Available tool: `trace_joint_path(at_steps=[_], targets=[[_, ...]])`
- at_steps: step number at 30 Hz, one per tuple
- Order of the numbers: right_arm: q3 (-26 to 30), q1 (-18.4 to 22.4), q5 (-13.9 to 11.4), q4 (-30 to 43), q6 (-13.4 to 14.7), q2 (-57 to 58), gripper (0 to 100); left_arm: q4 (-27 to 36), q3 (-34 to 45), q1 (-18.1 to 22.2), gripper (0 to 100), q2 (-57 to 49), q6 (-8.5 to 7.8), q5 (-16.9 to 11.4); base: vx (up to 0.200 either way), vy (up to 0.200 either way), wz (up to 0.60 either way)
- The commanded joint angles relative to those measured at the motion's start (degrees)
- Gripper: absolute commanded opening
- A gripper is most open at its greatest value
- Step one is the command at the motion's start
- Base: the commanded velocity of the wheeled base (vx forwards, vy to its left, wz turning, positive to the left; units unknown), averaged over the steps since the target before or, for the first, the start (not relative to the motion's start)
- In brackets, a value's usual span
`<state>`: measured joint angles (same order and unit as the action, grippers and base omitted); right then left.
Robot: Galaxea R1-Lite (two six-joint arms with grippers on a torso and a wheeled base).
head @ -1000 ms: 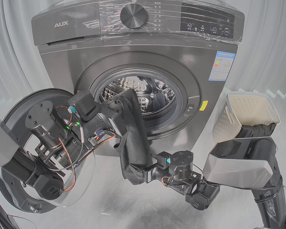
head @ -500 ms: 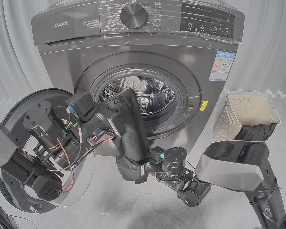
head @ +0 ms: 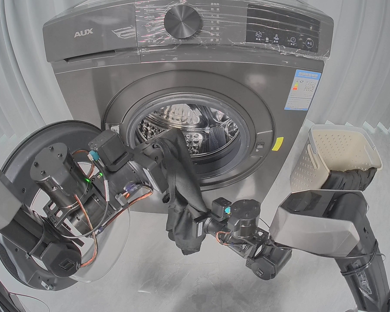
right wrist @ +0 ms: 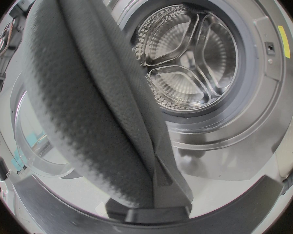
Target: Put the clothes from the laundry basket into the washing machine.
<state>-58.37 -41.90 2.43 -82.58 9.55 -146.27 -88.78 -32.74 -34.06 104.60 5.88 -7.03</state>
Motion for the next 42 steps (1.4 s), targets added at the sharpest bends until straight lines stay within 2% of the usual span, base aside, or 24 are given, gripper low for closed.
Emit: trace_joint_path(at_steps=[1, 7, 9, 11, 15, 19, 22, 24, 25, 31, 37, 40, 42], targets=[[5.3, 3.9, 0.1, -1.4, -0.8, 6.4, 0, 0.0, 5.0, 0.4, 0, -1.6, 0.1, -0.5, 0.0, 0.0, 0.0], [8.4, 6.6, 0.1, -2.4, -0.8, 13.6, 0, 0.0, 13.8, 0.3, 0, -1.9, -0.08, -1.4, 0.0, 0.0, 0.0], [9.2, 7.2, 0.1, -2.5, -0.8, 16.1, 0, 0.0, 17.0, 0.3, 0, -1.4, -0.34, -3.7, 0.0, 0.0, 0.0], [9.5, 7.2, 0.3, -2.6, -0.8, 17.3, 0, 0.1, 18.9, 0.3, 0, -1.2, -0.51, -4.8, 0.0, 0.0, 0.0], [9.6, 6.7, 0.3, -2.5, -0.9, 19.3, 0, 0.2, 21.9, 0.3, 0, -0.4, -0.69, -5.9, 0.0, 0.0, 0.0], [9.1, 6.0, 1.7, -2.4, -1.0, 20.8, 0, 0.1, 23.3, 0.2, 0, 2.1, -2.45, -6.1, 0.0, 0.0, 0.0], [9.2, 5.3, 1.7, -2.5, -1.0, 21.2, 0, 0.0, 23.3, 0.7, 0, 3.9, -3.94, -6.1, 0.0, 0.0, 0.0], [9.3, 5.2, 1.7, -2.4, -1.0, 21.4, 0, 0.0, 23.3, 0.7, 0, 4.2, -4.03, -6.1, 0.0, 0.0, 0.0], [9.3, 5.2, 1.7, -2.5, -1.0, 21.4, 0, 0.0, 23.3, 0.7, 100, 4.2, -4.03, -6.1, 0.0, 0.0, 0.0], [9.0, 5.3, 1.7, -2.5, -1.0, 21.6, 0, 0.0, 24.9, 0.6, 100, 3.9, -3.77, -6.5, 0.0, 0.0, 0.0], [8.7, 5.8, 1.7, -2.4, -0.9, 22.6, 0, 0.0, 27.6, 0.6, 100, 3.7, -4.12, -8.5, 0.0, 0.0, 0.0], [8.4, 6.2, 1.8, -2.4, -0.9, 23.0, 0, 0.0, 30.8, 0.5, 100, 4.2, -4.65, -9.0, 0.0, 0.0, 0.0], [8.4, 6.4, 1.8, -2.4, -1.0, 23.2, 0, 0.1, 32.2, 0.5, 100, 4.3, -5.52, -10.6, 0.0, 0.0, 0.0]])
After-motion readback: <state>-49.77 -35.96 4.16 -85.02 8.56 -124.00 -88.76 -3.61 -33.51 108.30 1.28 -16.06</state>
